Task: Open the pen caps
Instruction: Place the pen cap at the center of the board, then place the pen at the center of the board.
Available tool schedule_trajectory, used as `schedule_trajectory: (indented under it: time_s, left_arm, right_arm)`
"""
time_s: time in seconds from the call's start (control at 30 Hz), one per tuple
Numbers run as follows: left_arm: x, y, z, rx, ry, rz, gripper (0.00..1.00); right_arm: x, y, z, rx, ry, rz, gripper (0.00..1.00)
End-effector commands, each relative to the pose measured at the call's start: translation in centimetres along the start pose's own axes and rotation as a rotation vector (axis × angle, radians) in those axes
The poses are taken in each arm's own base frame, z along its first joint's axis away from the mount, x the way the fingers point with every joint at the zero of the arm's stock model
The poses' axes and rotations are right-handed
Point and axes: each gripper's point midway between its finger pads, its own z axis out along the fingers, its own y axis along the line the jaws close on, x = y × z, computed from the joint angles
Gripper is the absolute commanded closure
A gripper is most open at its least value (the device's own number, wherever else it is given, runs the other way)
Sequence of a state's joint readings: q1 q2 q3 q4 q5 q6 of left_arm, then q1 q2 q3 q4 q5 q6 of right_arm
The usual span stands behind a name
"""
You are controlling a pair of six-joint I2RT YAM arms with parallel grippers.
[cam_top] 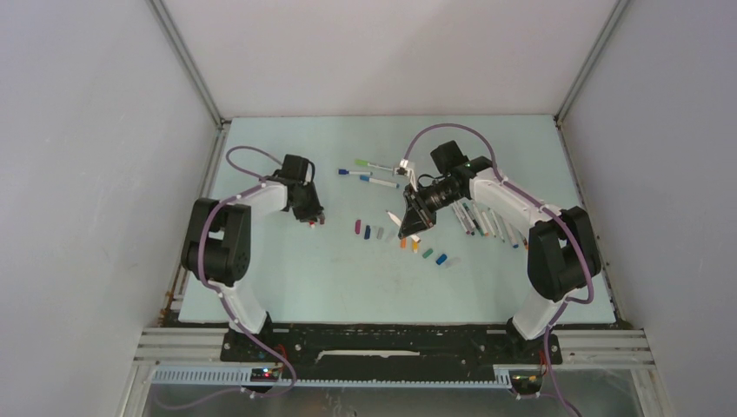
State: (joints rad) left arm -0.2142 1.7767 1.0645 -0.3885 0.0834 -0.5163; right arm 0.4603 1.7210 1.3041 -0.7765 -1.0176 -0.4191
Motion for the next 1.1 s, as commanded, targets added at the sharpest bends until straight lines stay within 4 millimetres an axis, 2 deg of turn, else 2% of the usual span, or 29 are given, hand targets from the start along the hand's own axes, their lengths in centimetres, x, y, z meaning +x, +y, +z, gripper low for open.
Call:
schedule_trajectory:
  time_s: [0.0, 0.13, 0.37, 0.47, 0.63, 0.8, 0.9, 0.97, 1.07]
  left_arm:
    - [-2.3, -0.9, -0.9, 0.006, -0.057, 0.030, 0.72]
    - [-3.0, -1.6, -2.1, 0.035, -0.093, 0.027, 0.71]
    - [-4.4, -3.0, -6.3, 0.118, -0.219, 0.044, 0.65]
    - [-4.5, -3.2, -8.8, 0.161, -0.298, 0.046, 0.62]
    - [-4.2, -2.1, -13.1, 0.178, -0.456, 0.050, 0.58]
    - [-3.8, 0.1, -18.6, 0.172, -0.663, 0.025, 0.38]
    - [-3.4, 0.6, -21.4, 0.202, -0.755, 0.015, 0.18]
    - [-3.0, 0.8, -22.6, 0.218, -0.788, 0.001, 0.03]
    - [-2.6, 0.4, -23.9, 0.261, -0.792, 0.019, 0.00]
  right_arm:
    - [-0.6, 0.4, -0.4, -0.016, -0.023, -0.019, 1.00]
    - [-0.7, 0.4, -0.6, -0.012, -0.030, -0.020, 1.00]
    - [-0.9, -0.6, -1.6, 0.037, -0.042, -0.015, 1.00]
    - [-1.1, -1.9, -2.3, 0.103, -0.053, 0.007, 1.00]
    - [-1.8, -5.9, -4.4, 0.283, -0.098, 0.087, 0.99]
    - [-2.8, -10.6, -6.8, 0.478, -0.180, 0.201, 0.98]
    - [-3.4, -13.2, -7.8, 0.602, -0.224, 0.246, 0.98]
    - [-3.8, -14.6, -8.3, 0.668, -0.244, 0.282, 0.97]
    - [-4.3, -16.4, -8.8, 0.746, -0.257, 0.343, 0.94]
